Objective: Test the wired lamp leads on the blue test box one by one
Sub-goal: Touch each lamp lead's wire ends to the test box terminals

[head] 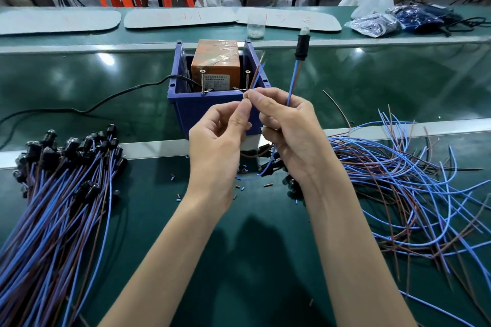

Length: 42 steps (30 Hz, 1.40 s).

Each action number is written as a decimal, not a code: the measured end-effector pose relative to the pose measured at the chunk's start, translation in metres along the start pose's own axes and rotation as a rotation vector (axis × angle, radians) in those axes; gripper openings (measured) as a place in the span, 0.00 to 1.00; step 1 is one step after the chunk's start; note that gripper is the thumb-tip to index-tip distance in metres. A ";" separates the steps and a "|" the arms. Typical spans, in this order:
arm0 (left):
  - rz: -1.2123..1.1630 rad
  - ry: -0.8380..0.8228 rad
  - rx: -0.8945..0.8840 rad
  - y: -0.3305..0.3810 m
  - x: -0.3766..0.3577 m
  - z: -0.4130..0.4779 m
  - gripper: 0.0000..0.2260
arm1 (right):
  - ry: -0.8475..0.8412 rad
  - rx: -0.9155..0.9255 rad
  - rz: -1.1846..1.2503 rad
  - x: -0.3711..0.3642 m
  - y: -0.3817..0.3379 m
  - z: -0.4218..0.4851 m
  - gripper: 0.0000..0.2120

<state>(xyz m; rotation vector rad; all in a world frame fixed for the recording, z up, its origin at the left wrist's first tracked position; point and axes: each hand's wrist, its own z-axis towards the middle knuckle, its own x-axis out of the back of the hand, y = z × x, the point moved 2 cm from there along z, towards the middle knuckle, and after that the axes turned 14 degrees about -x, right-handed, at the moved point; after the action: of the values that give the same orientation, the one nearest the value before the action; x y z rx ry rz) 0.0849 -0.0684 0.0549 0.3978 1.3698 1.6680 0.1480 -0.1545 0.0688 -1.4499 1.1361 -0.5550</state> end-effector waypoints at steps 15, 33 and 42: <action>0.093 0.213 -0.063 0.004 0.010 0.008 0.06 | 0.065 -0.012 0.081 0.001 -0.005 0.001 0.07; 0.238 -0.248 0.000 0.007 0.006 0.009 0.17 | 0.045 0.106 -0.033 0.002 -0.005 -0.002 0.04; 0.229 0.114 -0.059 -0.005 0.014 0.010 0.13 | 0.156 0.129 0.080 0.007 -0.003 0.003 0.04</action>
<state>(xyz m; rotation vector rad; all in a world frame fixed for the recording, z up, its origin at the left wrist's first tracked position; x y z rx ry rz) 0.0867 -0.0508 0.0501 0.4449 1.3964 1.9401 0.1545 -0.1598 0.0695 -1.2618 1.2517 -0.6813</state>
